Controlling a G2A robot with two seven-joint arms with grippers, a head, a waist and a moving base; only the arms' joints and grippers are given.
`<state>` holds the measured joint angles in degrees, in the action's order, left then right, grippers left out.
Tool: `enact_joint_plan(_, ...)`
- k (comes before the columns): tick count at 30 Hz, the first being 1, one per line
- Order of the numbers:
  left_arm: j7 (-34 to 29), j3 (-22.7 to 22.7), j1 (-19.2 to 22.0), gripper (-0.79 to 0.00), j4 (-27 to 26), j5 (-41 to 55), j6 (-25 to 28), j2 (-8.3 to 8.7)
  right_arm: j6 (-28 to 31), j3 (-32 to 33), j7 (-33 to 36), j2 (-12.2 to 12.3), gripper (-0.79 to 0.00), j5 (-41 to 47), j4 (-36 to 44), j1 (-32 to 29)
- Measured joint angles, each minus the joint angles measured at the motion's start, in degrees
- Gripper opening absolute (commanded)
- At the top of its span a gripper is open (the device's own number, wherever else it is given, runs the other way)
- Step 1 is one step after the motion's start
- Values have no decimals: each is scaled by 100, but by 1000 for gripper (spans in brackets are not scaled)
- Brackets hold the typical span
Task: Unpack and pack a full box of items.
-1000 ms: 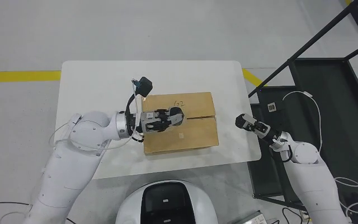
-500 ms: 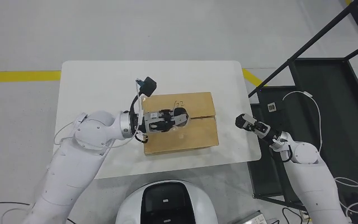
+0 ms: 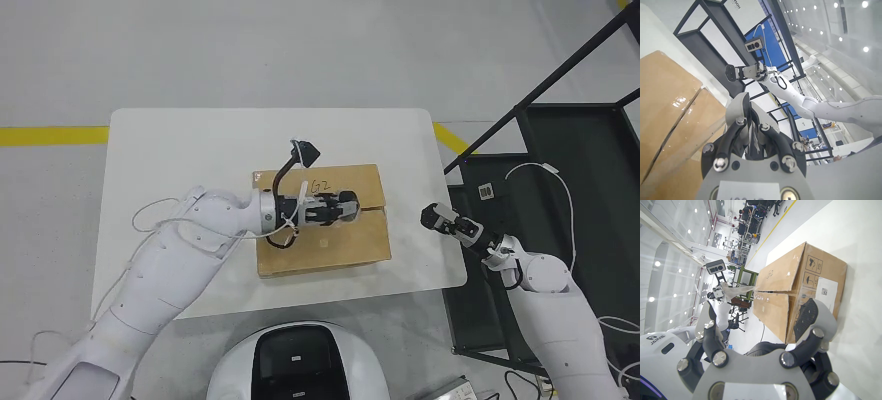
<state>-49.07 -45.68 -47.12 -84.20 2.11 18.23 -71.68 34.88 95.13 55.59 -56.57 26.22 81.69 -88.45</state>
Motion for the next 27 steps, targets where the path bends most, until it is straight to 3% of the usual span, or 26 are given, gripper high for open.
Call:
enact_joint_plan(14,488,1017,857,-785,1565,183,-284,-628,0,0,0,0,0,0,0,0)
enact_joint_plan(27,615,1439,1196,-785,2344,-29,-206,-1031,0,0,0,0,0,0,0,0)
